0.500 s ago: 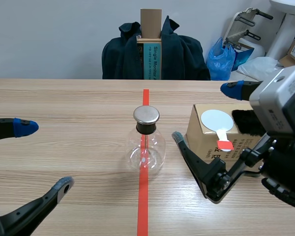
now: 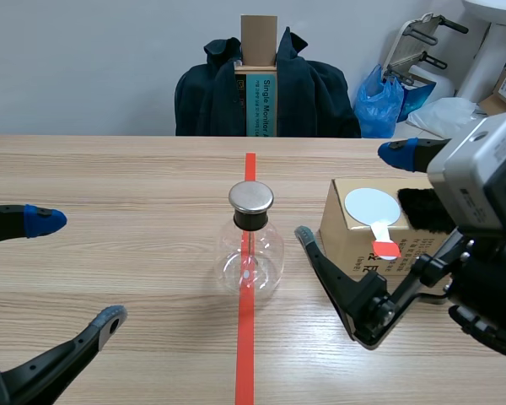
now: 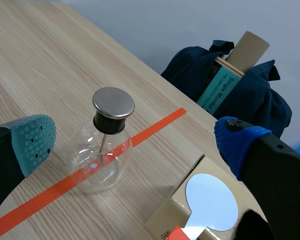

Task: Do the electroscope experiment.
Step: 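Pick up the white charging plate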

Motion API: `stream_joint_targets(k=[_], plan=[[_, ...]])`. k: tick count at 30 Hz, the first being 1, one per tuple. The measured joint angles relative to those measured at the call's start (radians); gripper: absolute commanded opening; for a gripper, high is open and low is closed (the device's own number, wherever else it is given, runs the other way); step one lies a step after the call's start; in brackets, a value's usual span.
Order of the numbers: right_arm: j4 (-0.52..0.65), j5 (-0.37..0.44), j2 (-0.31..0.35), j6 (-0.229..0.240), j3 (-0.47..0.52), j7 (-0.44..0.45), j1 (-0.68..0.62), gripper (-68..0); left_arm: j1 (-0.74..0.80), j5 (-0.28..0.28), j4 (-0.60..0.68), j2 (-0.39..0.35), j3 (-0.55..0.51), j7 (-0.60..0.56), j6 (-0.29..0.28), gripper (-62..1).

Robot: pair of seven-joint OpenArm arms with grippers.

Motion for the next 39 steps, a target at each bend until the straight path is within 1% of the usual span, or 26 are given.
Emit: stream_joint_targets(k=[13, 15, 17, 20, 21, 23, 24, 25, 27, 28, 30, 33, 34, 36, 39], plan=[[0.000, -0.005, 0.000, 0.000, 0.000, 0.001, 0.000, 0.4, 0.000, 0.000, 0.000, 0.000, 0.000, 0.000, 0.000, 1.4], [0.000, -0.096, 0.000, 0.000, 0.000, 0.008, 0.000, 0.4, 0.000, 0.000, 0.000, 0.000, 0.000, 0.000, 0.000, 1.4], [0.000, -0.206, 0.000, 0.000, 0.000, 0.008, 0.000, 0.4, 0.000, 0.000, 0.000, 0.000, 0.000, 0.000, 0.000, 1.4], [0.000, -0.425, 0.000, 0.000, 0.000, -0.004, -0.004, 0.4, 0.000, 0.000, 0.000, 0.000, 0.000, 0.000, 0.000, 1.4], [0.000, -0.501, -0.002, 0.000, 0.000, -0.025, -0.014, -1.6, 0.000, 0.000, 0.000, 0.000, 0.000, 0.000, 0.000, 1.4], [0.000, -0.678, -0.020, -0.013, 0.000, -0.089, -0.047, -6.8, 0.000, 0.000, 0.000, 0.000, 0.000, 0.001, 0.000, 1.4], [0.000, -0.778, -0.038, -0.043, 0.000, -0.129, -0.072, -9.2, 0.000, 0.000, 0.000, 0.000, 0.000, 0.000, 0.000, 1.4], [0.000, -0.859, -0.058, -0.087, 0.000, -0.162, -0.101, -11.0, 0.000, 0.000, 0.000, 0.000, 0.000, 0.001, 0.000, 1.4], [0.000, -1.005, -0.104, -0.204, 0.000, -0.217, -0.160, -11.5, 0.000, 0.000, 0.000, 0.000, 0.000, 0.000, 0.000, 1.4], [-0.002, -1.061, -0.129, -0.273, 0.000, -0.239, -0.186, -11.5, 0.000, 0.000, 0.000, 0.000, 0.000, 0.000, 0.000, 1.4], [-0.005, -1.139, -0.173, -0.409, -0.001, -0.260, -0.216, -11.5, 0.000, 0.000, 0.000, 0.000, 0.000, 0.001, 0.000, 1.4], [-0.023, -1.185, -0.219, -0.566, -0.001, -0.282, -0.212, -11.5, 0.000, 0.001, 0.000, 0.000, 0.000, 0.001, 0.000, 1.4], [-0.034, -1.214, -0.229, -0.600, -0.001, -0.292, -0.201, -11.5, 0.000, 0.001, 0.000, 0.000, 0.000, 0.001, 0.000, 1.4], [-0.068, -1.244, -0.244, -0.622, -0.001, -0.311, -0.177, -11.5, 0.000, 0.001, 0.000, 0.000, 0.000, 0.001, 0.000, 1.4], [-0.161, -1.295, -0.273, -0.679, -0.001, -0.355, -0.126, -11.5, 0.000, 0.001, 0.000, 0.000, 0.000, 0.001, 0.000, 1.4]])
